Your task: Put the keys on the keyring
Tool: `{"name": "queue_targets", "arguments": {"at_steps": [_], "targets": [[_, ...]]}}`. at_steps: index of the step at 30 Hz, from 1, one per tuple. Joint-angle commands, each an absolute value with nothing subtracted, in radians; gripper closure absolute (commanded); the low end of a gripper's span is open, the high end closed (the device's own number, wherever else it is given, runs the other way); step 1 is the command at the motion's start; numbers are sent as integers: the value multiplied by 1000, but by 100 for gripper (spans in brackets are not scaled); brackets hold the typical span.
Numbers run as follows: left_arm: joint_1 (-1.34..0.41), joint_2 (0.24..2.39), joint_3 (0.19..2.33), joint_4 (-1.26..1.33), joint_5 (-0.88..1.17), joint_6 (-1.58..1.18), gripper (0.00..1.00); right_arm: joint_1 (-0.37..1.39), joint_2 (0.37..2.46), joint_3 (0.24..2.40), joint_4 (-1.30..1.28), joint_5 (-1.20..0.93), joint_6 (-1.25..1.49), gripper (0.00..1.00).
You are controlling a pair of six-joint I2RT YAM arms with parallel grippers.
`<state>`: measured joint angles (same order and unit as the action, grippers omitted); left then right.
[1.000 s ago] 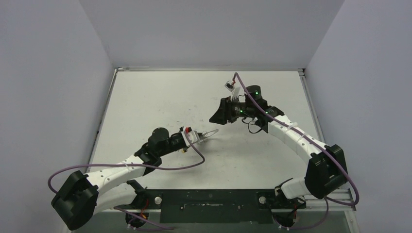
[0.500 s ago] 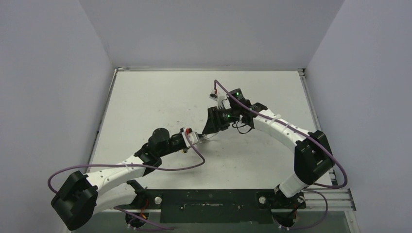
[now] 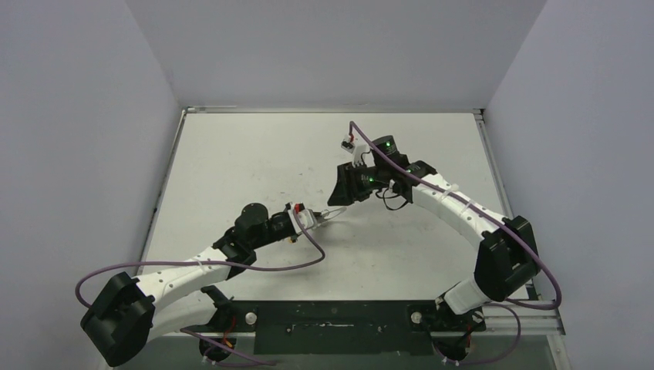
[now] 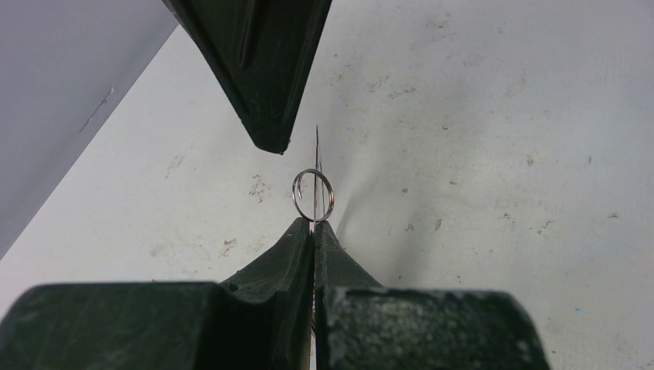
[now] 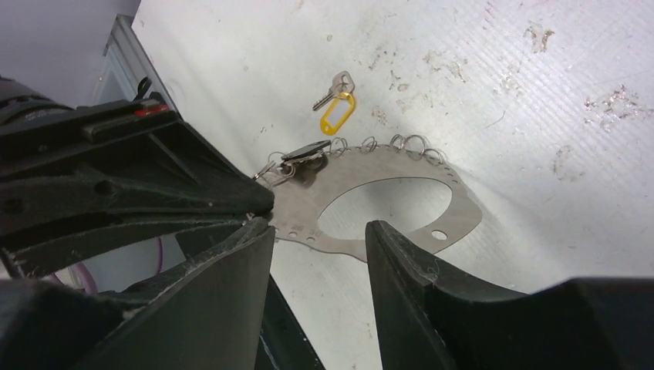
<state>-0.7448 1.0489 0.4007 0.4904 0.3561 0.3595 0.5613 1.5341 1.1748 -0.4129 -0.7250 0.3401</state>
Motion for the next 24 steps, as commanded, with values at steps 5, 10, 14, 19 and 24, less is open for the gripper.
{"name": "queue_targets", "arguments": {"at_steps": [5, 10, 14, 19, 24], "targets": [[-747, 1028, 407, 537, 373, 369, 100, 633, 1449, 1236, -509, -733, 70, 50], [-746, 1031, 407, 540, 374, 368, 100, 686, 1474, 1277, -541, -703, 8, 50], [-746, 1033, 408, 542, 377, 367, 100, 705, 1504, 1300, -564, -673, -21, 55], [-746, 1030, 409, 541, 383, 365, 100, 716, 1531, 1323, -585, -646, -42, 60], [-746, 1028, 409, 542, 383, 363, 100, 723, 1554, 1338, -596, -644, -57, 64]]}}
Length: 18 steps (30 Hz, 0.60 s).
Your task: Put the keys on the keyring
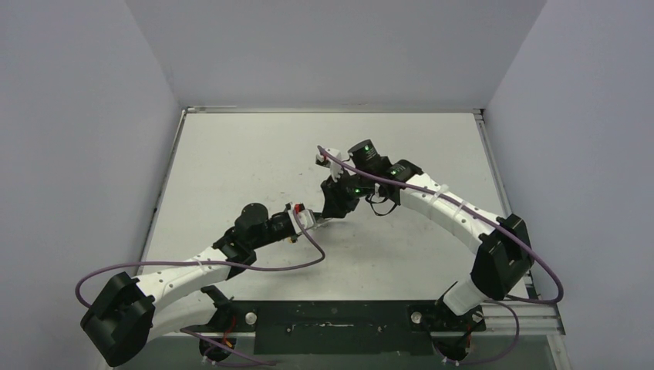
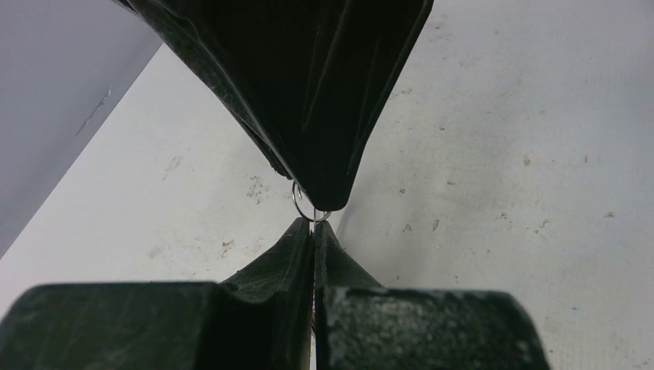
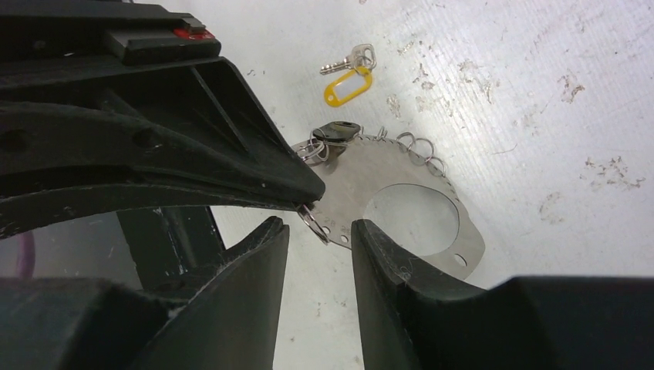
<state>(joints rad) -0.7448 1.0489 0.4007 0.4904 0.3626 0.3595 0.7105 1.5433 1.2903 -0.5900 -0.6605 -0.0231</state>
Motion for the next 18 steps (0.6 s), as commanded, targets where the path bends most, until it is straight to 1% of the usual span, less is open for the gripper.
{"name": "queue_targets", "arguments": {"at_steps": [1, 3, 6, 9, 18], "targets": [[-746, 1028, 410, 543, 384, 362, 100, 725, 1559, 1340, -600, -646, -60, 65], [-747, 1027, 410, 542, 384, 362, 100, 727, 1567, 1344, -601, -653, -62, 69], [-746, 1025, 407, 542, 384, 360, 100, 727, 1572, 1342, -593, -663, -60, 78], [-746, 1024, 407, 541, 386, 358, 100, 727, 1572, 1337, -574, -673, -54, 82], [-746, 1014, 408, 526, 388, 358, 100, 726, 1579, 1342, -546, -701, -46, 82]]}}
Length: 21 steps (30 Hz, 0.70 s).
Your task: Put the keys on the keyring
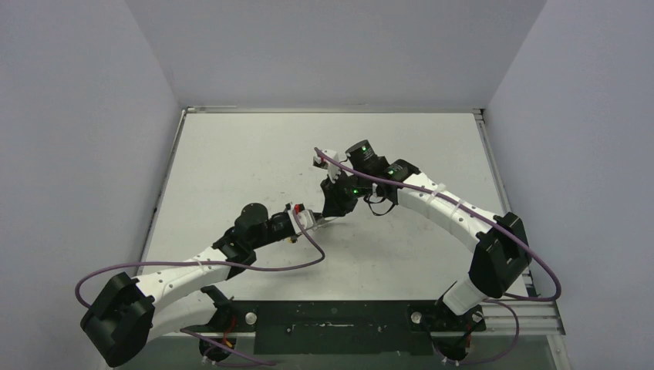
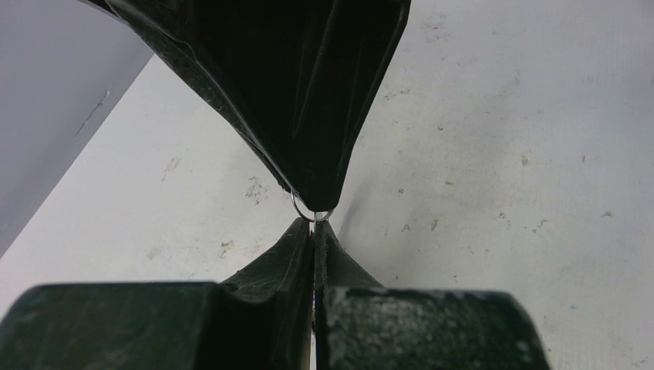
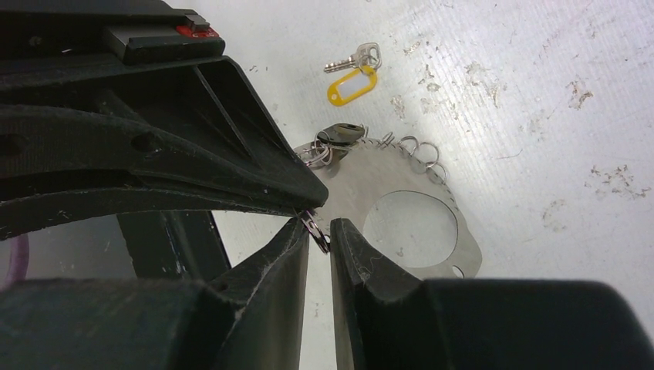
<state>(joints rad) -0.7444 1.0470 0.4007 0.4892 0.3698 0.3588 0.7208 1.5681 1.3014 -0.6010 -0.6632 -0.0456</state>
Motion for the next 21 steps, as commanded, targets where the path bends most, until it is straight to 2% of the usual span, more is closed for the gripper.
{"name": "queue_targets", "arguments": {"at_steps": [1, 5, 10, 21], "targets": [[-747, 1011, 407, 523, 388, 359, 100, 727, 1578, 1342, -544, -704, -45, 81], [-747, 1011, 410, 520, 387, 360, 100, 727, 1586, 1346, -542, -715, -44, 81], [-747, 1012, 410, 517, 389, 360, 100, 724, 1601, 1355, -546, -734, -41, 100], [-746, 1006, 355, 606, 366, 321, 100, 667, 1536, 1246, -317, -772, 147, 100]]}}
